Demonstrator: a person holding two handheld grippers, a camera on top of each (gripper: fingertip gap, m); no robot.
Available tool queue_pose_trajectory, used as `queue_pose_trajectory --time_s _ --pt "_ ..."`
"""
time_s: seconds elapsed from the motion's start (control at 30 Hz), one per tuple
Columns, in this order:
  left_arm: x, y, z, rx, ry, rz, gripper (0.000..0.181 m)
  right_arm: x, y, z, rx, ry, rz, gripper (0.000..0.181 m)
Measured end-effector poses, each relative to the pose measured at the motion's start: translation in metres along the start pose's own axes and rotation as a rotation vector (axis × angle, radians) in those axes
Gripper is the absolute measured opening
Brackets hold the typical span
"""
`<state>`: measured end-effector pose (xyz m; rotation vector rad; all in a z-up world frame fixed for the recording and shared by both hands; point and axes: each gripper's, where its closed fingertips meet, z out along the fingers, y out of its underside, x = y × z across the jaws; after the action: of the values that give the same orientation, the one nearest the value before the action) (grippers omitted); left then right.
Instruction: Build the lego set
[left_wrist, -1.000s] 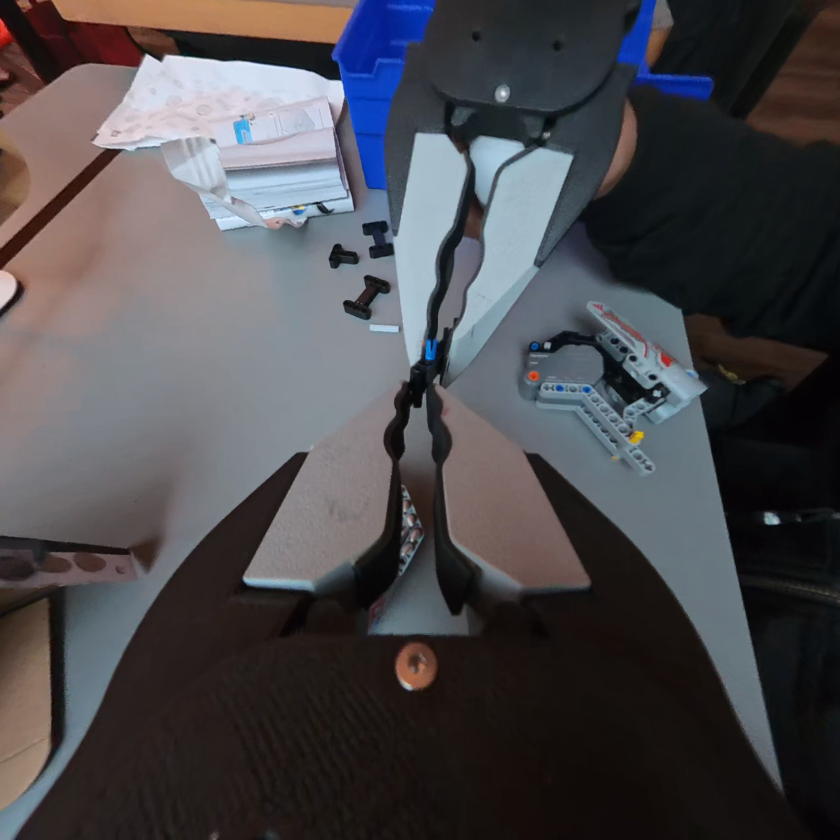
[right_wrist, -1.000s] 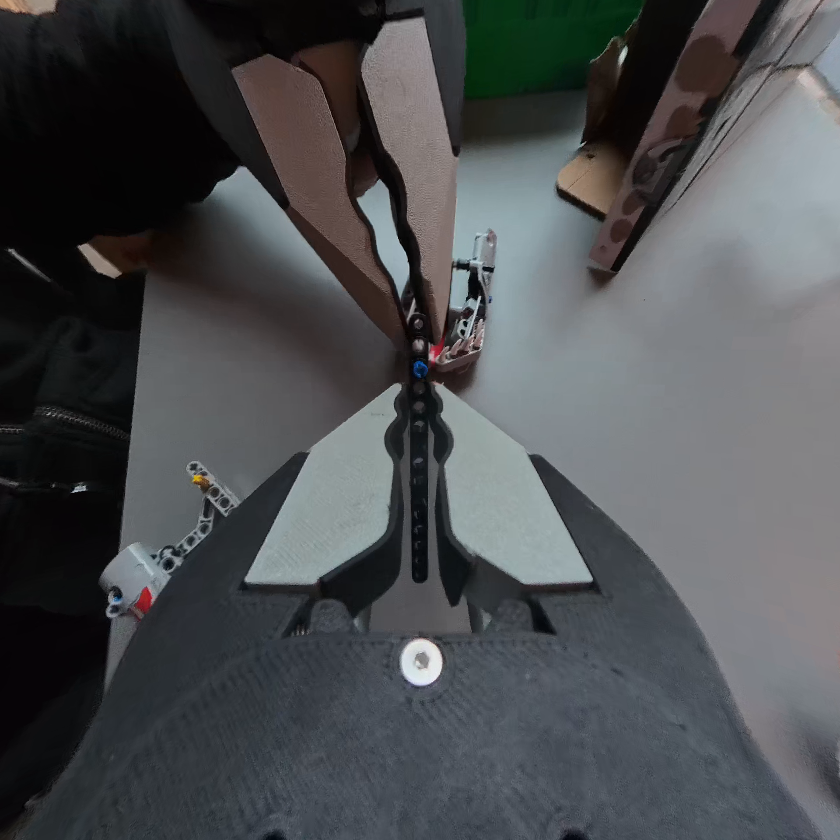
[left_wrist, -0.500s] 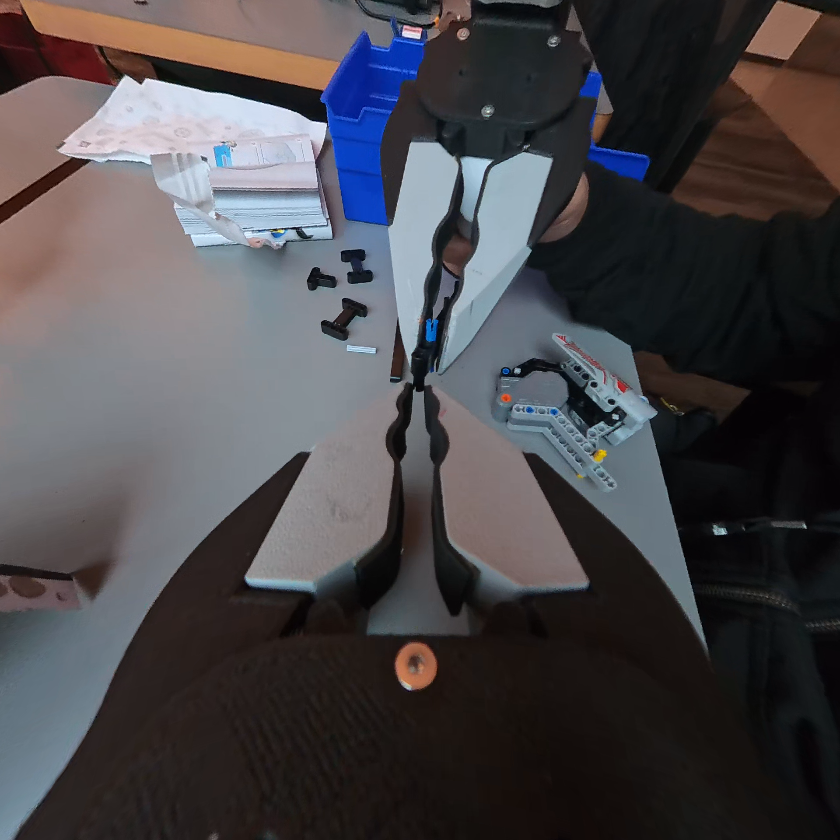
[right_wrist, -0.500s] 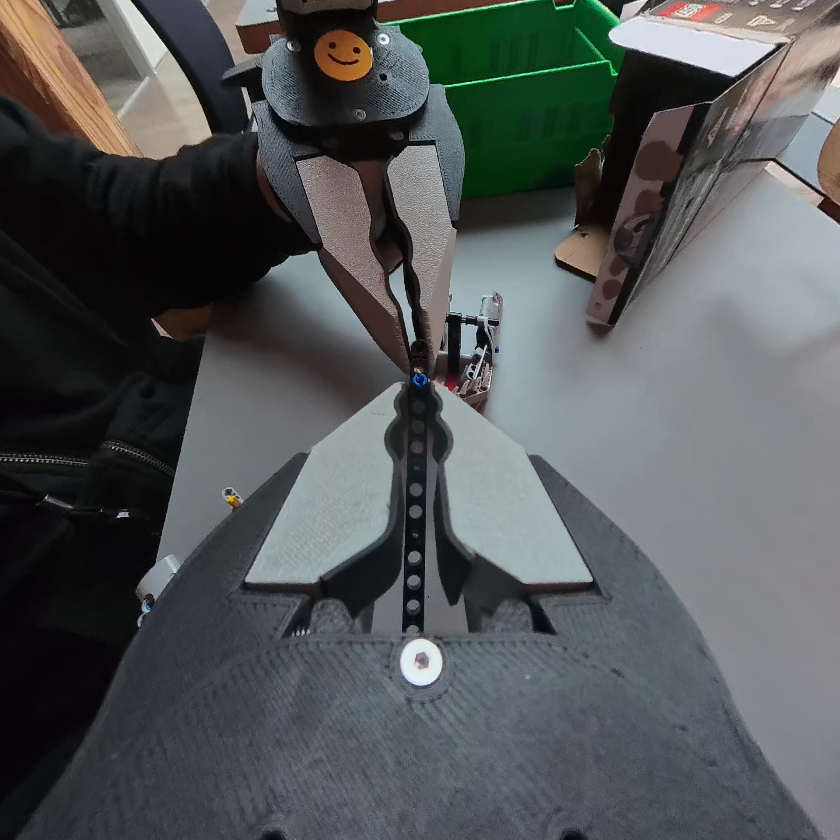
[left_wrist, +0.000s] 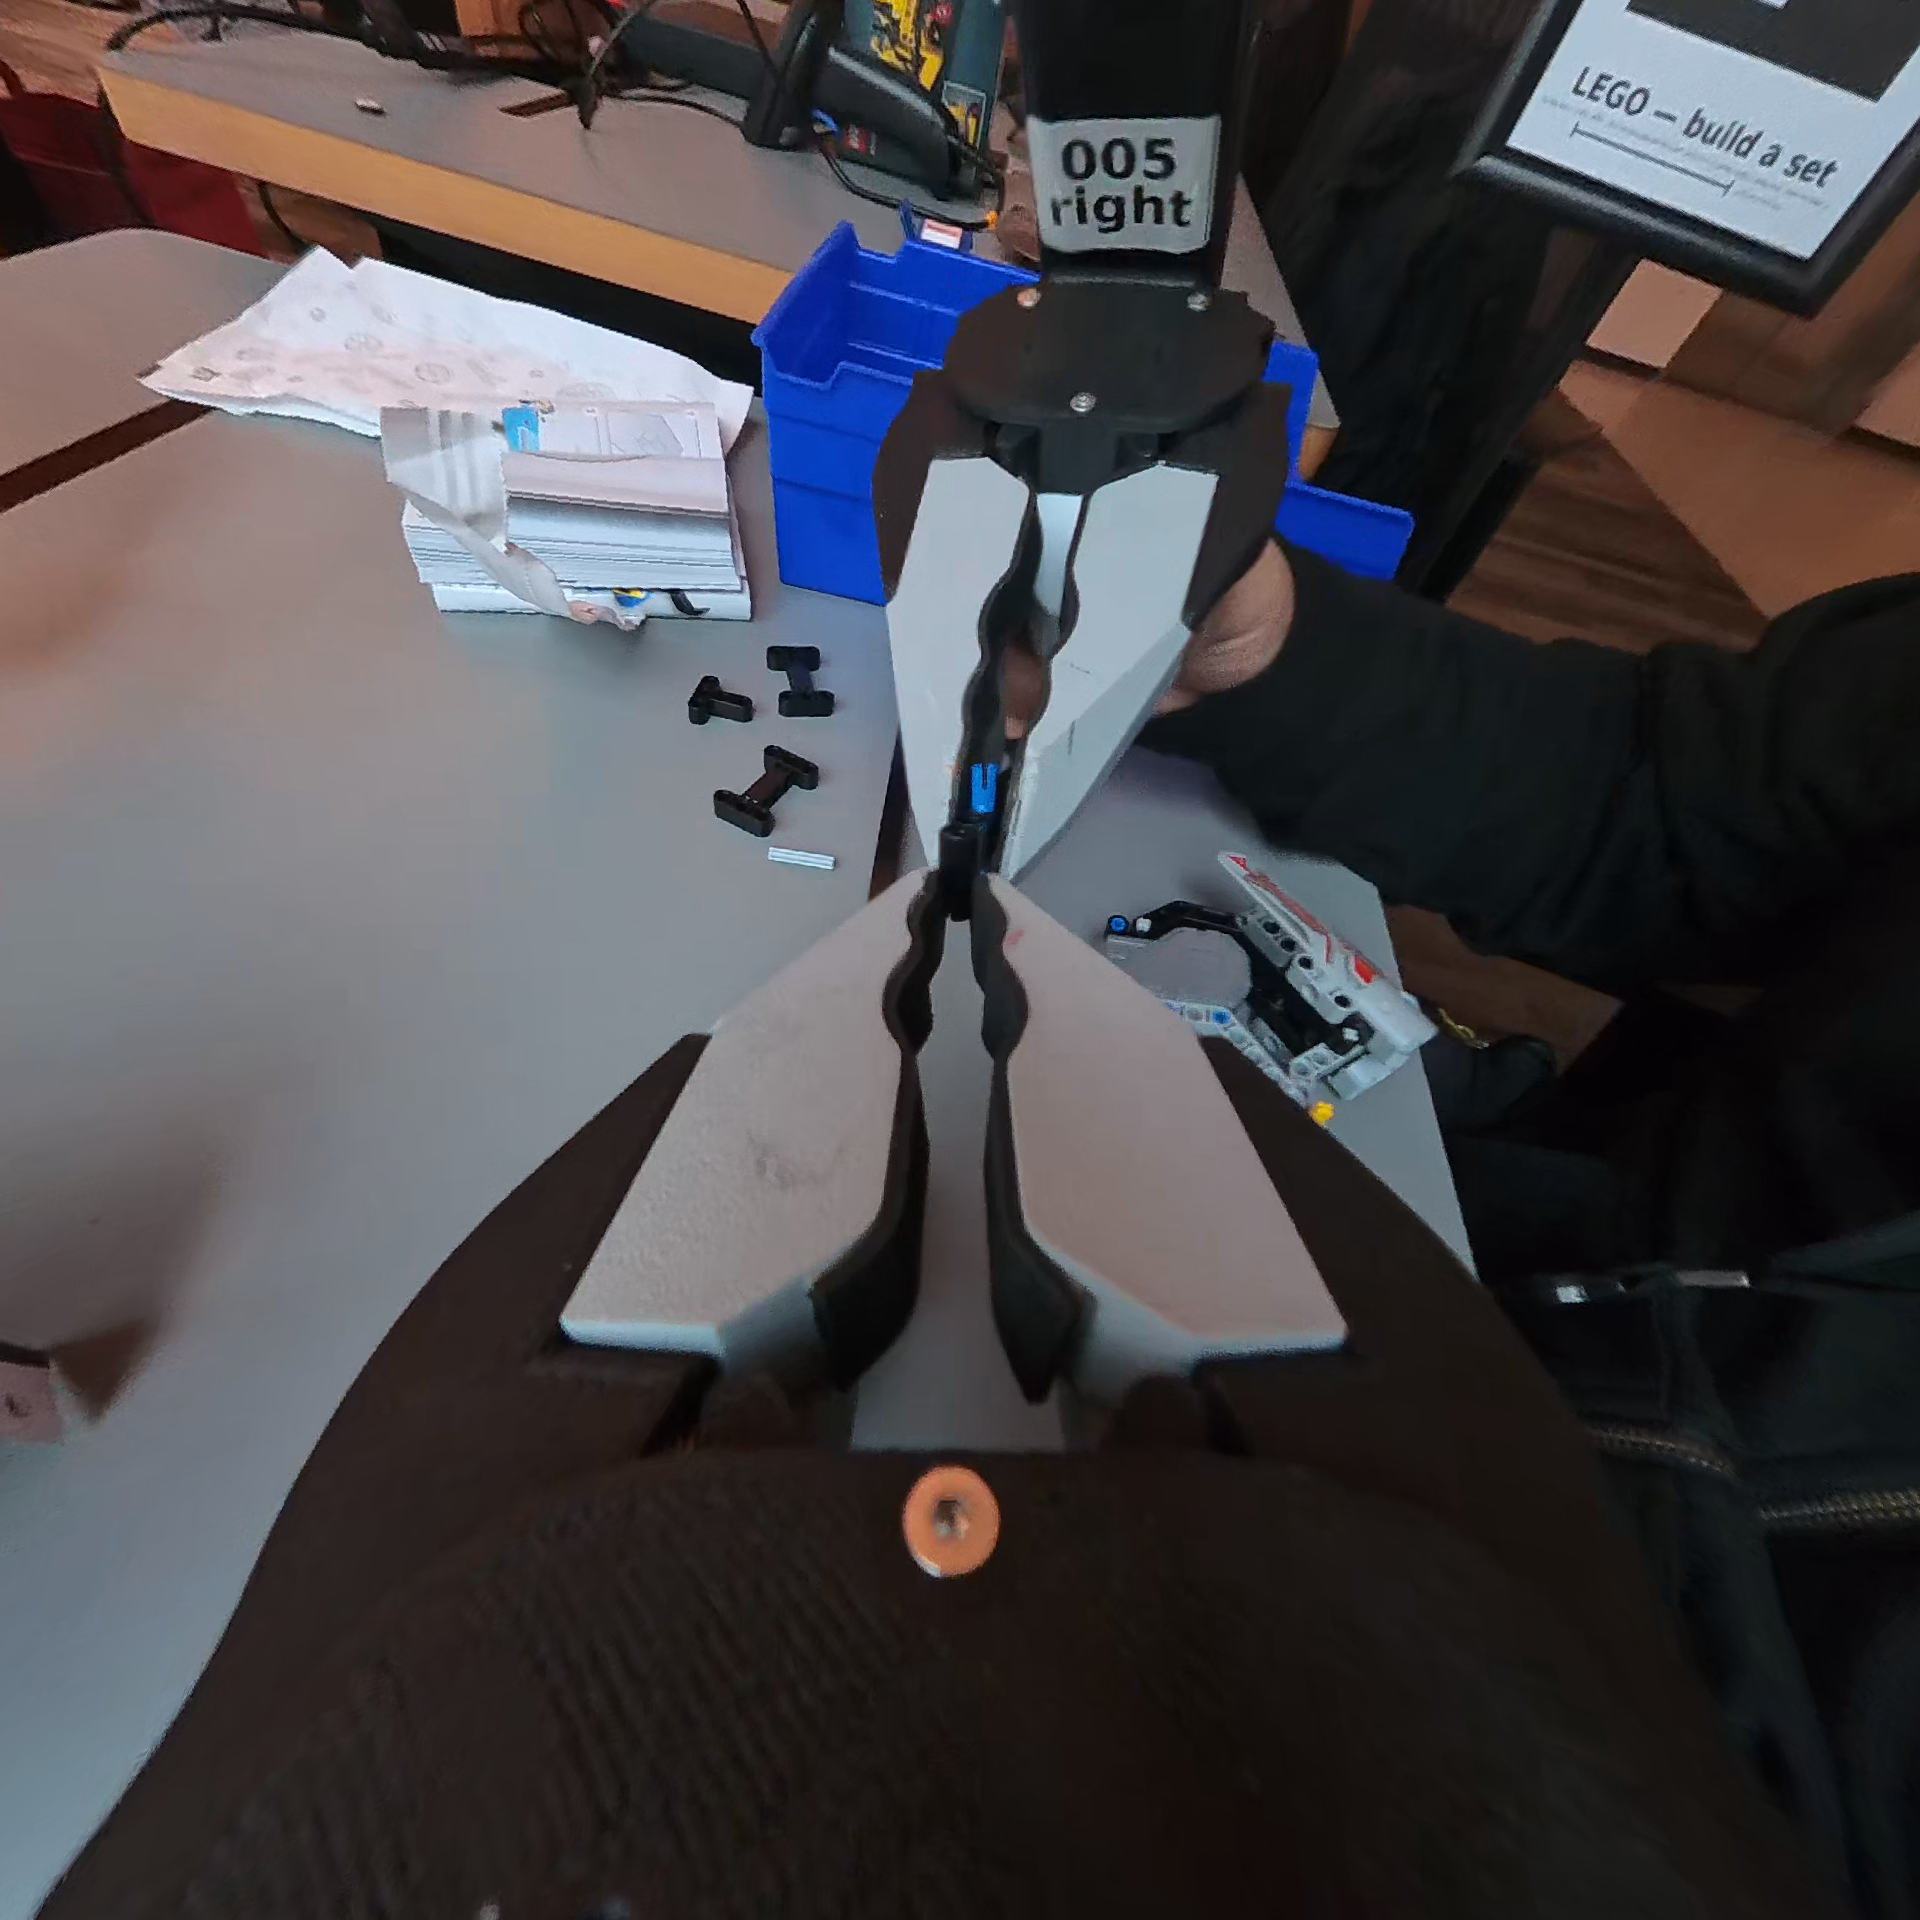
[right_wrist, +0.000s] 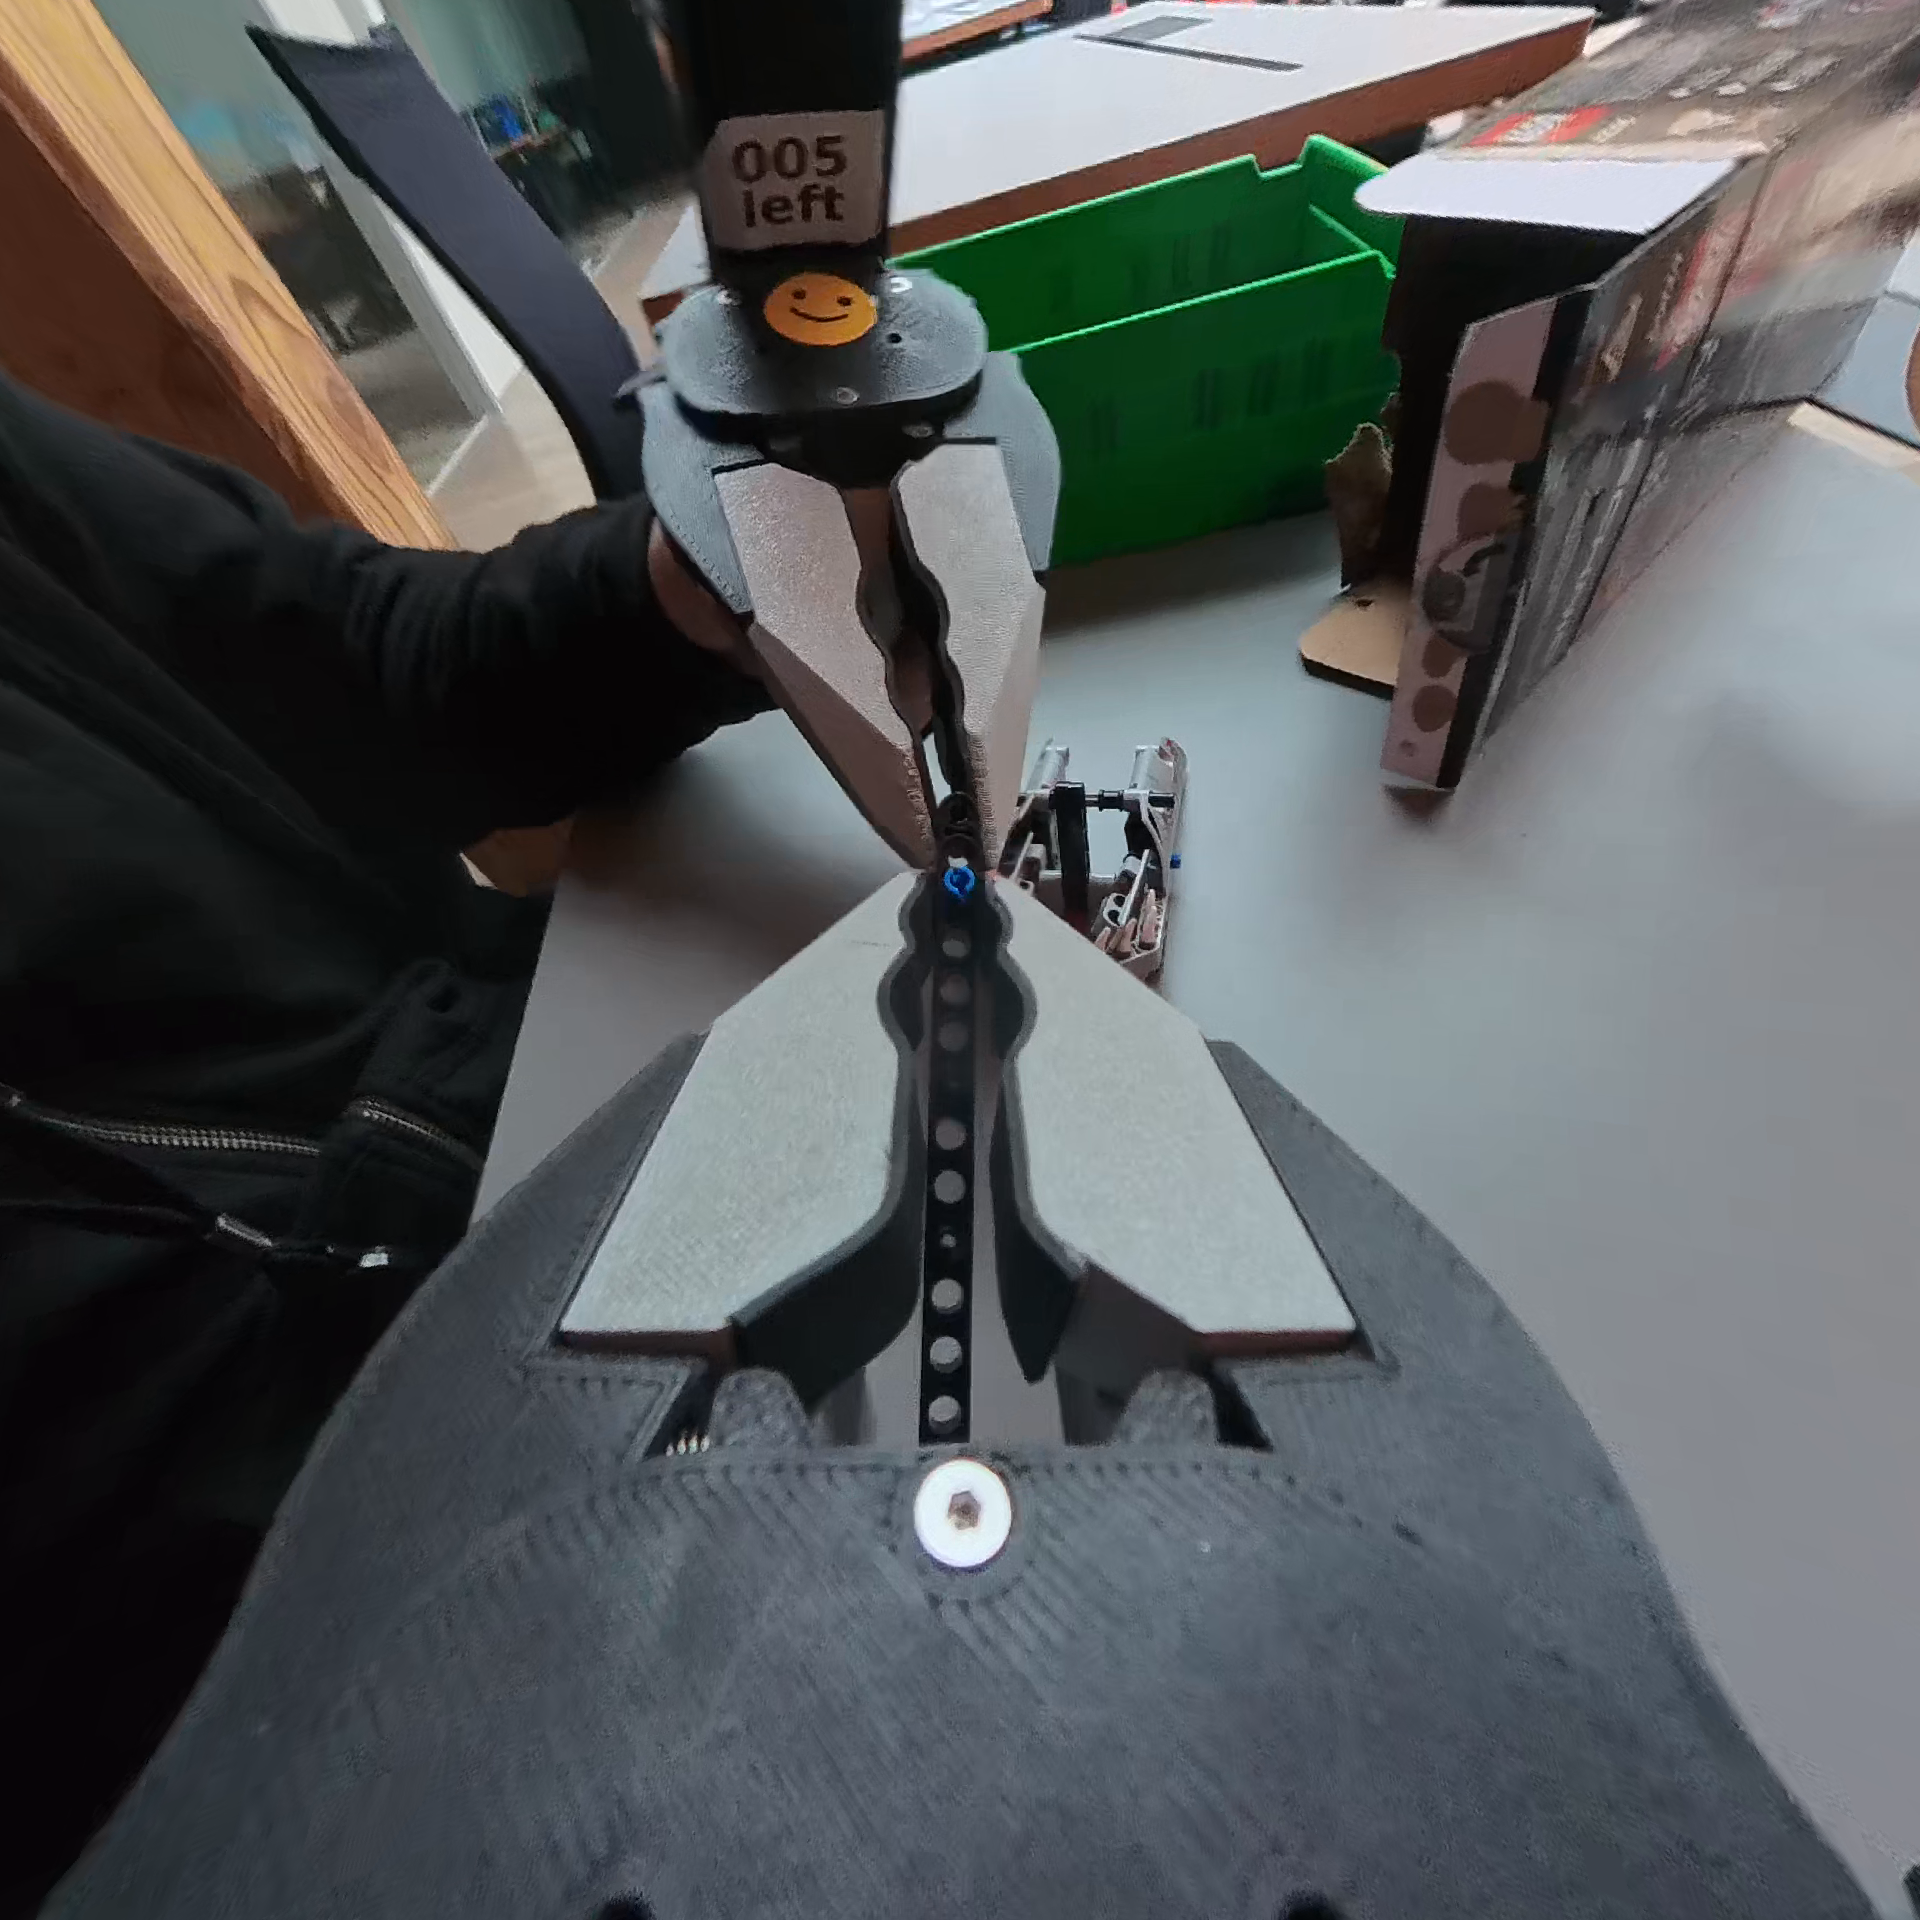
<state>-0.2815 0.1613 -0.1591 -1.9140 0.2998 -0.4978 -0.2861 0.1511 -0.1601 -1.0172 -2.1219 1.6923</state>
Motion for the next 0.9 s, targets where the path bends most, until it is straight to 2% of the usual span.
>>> queue_pose_trajectory --time_s 0.07,0.1,0.13,0.17,0.2,0.23,0.27,0.37,0.43,0.47,0.57,0.7,0.83,0.9 --pt "0.005 -0.010 -0.003 0.065 0.030 -0.035 0.003 -0.004 -0.008 -0.004 0.047 -0.009 0.010 0.003" --pt "0.004 -0.007 -0.003 0.050 0.041 -0.055 0.002 -0.003 -0.014 -0.008 0.090 -0.003 0.018 0.004" --pt "-0.001 0.016 0.000 -0.083 0.020 -0.057 0.001 0.001 -0.028 -0.020 0.186 0.005 0.040 0.004" --pt "-0.004 0.030 0.002 -0.120 0.010 -0.063 0.001 0.006 -0.044 -0.042 0.296 0.000 0.062 0.003" --pt "0.003 0.029 0.004 -0.083 0.065 -0.118 0.002 0.010 -0.050 -0.058 0.328 0.004 0.058 0.003" --pt "0.009 0.022 0.006 -0.058 0.113 -0.155 0.003 0.010 -0.046 -0.063 0.287 0.010 0.038 0.003" --pt "0.008 0.015 0.009 -0.055 0.090 -0.134 0.002 0.010 -0.041 -0.061 0.246 0.015 0.032 0.003" --pt "-0.007 0.014 0.023 -0.140 -0.072 0.016 0.002 0.013 -0.029 -0.046 0.178 -0.024 0.112 0.003" --pt "-0.013 0.026 0.035 -0.231 -0.127 0.034 0.007 0.022 -0.015 -0.040 0.125 0.002 0.145 0.003" --pt "-0.018 0.036 0.041 -0.287 -0.157 0.036 0.018 0.026 -0.008 -0.039 0.091 0.017 0.156 0.002" --pt "-0.025 0.064 0.053 -0.436 -0.181 0.042 0.031 0.034 0.002 -0.040 0.059 0.052 0.163 0.003" --pt "-0.033 0.089 0.058 -0.596 -0.224 0.096 0.050 0.045 0.017 -0.039 -0.001 0.088 0.197 0.003" --pt "-0.025 0.093 0.058 -0.687 -0.182 0.119 0.047 0.041 0.016 -0.038 -0.003 0.070 0.182 0.003" --pt "-0.028 0.089 0.059 -0.675 -0.197 0.122 0.059 0.040 0.013 -0.039 -0.001 0.076 0.162 0.003"
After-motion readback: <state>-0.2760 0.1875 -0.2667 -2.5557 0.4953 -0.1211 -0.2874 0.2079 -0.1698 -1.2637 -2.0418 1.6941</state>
